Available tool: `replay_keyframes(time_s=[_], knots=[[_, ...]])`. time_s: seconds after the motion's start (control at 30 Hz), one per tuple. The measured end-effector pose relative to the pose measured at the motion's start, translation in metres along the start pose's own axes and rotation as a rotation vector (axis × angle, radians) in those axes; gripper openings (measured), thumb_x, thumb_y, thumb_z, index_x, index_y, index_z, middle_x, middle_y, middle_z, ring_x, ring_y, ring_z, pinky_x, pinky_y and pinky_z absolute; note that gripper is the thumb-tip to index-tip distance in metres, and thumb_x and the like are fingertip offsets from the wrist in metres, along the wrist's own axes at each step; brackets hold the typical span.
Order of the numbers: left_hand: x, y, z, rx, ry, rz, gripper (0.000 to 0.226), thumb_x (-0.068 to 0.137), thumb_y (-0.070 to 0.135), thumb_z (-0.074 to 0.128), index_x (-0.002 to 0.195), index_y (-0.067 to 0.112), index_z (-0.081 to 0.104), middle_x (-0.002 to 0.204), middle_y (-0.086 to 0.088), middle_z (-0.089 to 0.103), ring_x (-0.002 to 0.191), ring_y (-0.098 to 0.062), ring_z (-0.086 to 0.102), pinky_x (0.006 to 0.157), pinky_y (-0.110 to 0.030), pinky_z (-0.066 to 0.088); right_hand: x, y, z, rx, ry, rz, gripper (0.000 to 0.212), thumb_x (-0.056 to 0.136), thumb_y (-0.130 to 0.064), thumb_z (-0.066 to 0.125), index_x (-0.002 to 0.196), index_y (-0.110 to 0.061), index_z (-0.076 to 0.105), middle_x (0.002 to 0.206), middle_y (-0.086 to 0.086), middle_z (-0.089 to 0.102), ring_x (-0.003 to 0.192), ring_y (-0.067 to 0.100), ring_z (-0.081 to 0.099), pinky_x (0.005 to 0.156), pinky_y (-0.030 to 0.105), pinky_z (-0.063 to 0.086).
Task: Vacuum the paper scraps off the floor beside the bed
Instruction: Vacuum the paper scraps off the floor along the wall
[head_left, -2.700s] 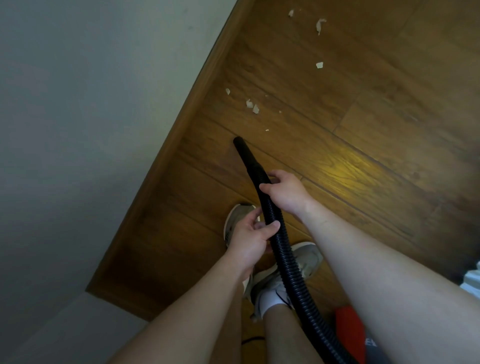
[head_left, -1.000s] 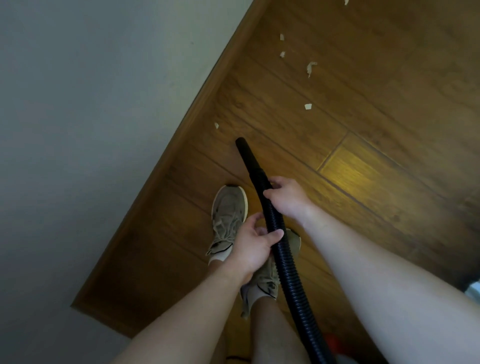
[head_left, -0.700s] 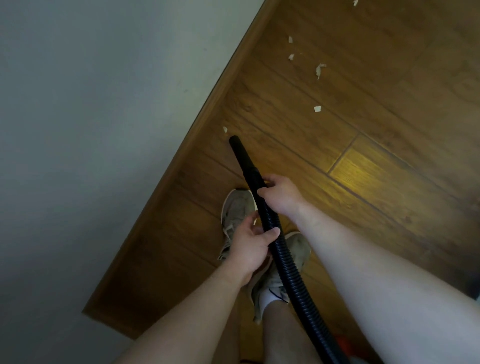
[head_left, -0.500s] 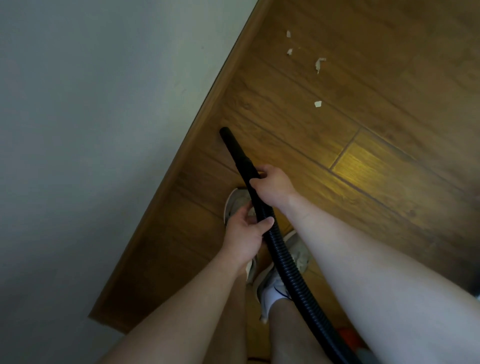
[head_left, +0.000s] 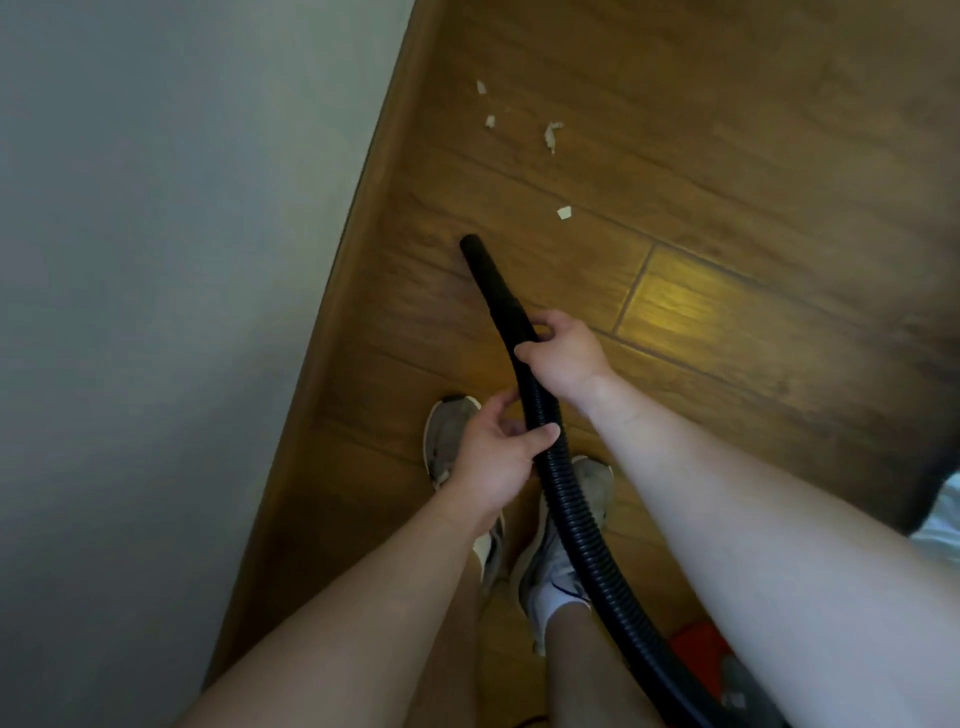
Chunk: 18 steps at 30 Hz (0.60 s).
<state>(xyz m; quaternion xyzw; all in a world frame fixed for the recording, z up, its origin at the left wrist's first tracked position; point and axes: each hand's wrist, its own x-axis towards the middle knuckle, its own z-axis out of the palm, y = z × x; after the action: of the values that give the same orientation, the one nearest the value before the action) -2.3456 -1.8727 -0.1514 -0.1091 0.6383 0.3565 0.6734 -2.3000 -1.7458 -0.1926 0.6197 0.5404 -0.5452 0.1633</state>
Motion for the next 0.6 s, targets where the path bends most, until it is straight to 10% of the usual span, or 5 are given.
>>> replay_keyframes(time_s=[0.6], knots=[[0.009,0.019,0.087,0.078,-0.075,-0.03,0.061,0.094,-0.001,0.067,0.148,0.014,0.045,0.106,-0.01,0.073,0.088,-0.016,0.073,0.073,-0.027,0.061,0.009,0.047,-0.083,0.209,0.062,0.072,0.052,0.09,-0.019,0.067,0.141,-0.023,0.054,0.118,0.003,0.069,0.1,0.023,0.068,0.095,0.042,0.055]])
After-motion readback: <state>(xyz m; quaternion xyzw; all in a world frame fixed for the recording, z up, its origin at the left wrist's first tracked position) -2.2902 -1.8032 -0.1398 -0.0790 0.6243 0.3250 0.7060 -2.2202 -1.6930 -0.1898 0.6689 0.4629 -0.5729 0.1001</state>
